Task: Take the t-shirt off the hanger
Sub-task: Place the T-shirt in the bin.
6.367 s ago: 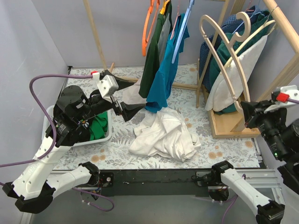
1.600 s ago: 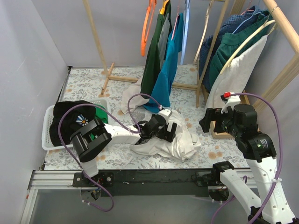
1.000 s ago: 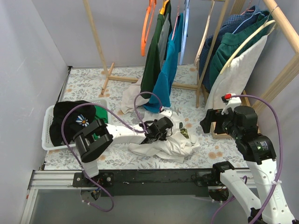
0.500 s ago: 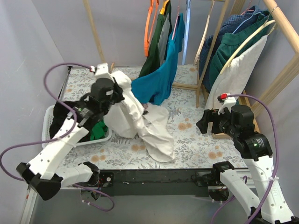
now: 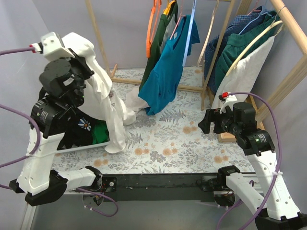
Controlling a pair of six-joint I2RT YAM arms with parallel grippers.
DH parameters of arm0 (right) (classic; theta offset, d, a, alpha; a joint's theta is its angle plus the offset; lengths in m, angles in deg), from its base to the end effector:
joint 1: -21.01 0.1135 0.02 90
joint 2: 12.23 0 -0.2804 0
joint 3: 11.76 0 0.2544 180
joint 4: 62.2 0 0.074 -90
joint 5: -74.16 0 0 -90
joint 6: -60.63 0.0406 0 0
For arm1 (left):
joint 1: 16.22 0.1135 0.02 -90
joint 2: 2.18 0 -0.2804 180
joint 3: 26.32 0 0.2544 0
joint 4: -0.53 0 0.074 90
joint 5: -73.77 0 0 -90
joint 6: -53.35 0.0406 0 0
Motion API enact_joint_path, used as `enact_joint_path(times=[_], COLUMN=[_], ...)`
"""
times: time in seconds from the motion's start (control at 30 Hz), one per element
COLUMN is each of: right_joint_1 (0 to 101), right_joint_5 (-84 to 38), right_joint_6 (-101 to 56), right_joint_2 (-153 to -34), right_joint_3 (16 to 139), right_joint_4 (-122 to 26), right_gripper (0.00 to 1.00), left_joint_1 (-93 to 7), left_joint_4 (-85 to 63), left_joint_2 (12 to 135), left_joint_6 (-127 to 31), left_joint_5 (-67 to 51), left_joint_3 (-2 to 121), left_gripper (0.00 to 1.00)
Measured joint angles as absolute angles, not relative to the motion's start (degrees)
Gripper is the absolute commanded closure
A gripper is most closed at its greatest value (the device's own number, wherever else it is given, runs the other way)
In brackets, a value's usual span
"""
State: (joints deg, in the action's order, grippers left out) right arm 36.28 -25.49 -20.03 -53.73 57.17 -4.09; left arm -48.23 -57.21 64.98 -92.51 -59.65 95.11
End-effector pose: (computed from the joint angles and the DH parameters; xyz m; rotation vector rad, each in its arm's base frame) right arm 0.1273 0.0418 0.3583 -0.2120 2.1174 0.4333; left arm 0.1530 -0.0627 0.5722 -0.8827 1.3873 -0.5641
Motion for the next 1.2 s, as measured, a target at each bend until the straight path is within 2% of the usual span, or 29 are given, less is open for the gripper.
enact_joint_path(times=[0.2, 0.5, 0.77, 0.87, 1.0, 1.1, 1.2], right_joint_1=[36.28, 36.28, 36.28, 36.28, 36.28, 36.28, 36.28], right_joint_5=[-27.13, -29.6, -31.0, -31.61, -32.6, -32.97, -33.01], right_joint_6=[-19.48, -18.85, -18.21, -17.49, -16.82, -16.49, -16.47], right_joint_2=[-54.89, -57.92, -59.74, -59.74, -59.28, -57.99, -56.48], right_joint_3=[57.22, 59.84, 62.2, 62.2, 62.2, 62.16, 62.11], right_joint_4=[-5.4, -6.8, -7.65, -8.24, -8.5, -8.48, -8.26], right_gripper=[0.12, 0.13, 0.14, 0.15, 0.15, 0.15, 0.15], left_joint_1=[-48.2, -48.75, -53.45, -56.2, -57.12, -57.25, -57.27], left_joint_4=[-50.78, -31.57, -15.62, -10.13, -4.62, -3.99, -6.79], left_joint_2=[66.03, 67.65, 67.45, 64.24, 54.82, 48.59, 45.77], left_joint_6=[-82.98, -62.19, -46.41, -42.43, -42.19, -45.97, -51.94], left_joint_5=[-64.87, -71.93, -76.57, -77.77, -80.28, -82.71, -84.68], left_joint_3=[104.62, 112.86, 113.1, 106.58, 87.07, 72.95, 63.9], left_gripper=[1.0, 1.0, 1.0, 1.0, 1.0, 1.0, 1.0])
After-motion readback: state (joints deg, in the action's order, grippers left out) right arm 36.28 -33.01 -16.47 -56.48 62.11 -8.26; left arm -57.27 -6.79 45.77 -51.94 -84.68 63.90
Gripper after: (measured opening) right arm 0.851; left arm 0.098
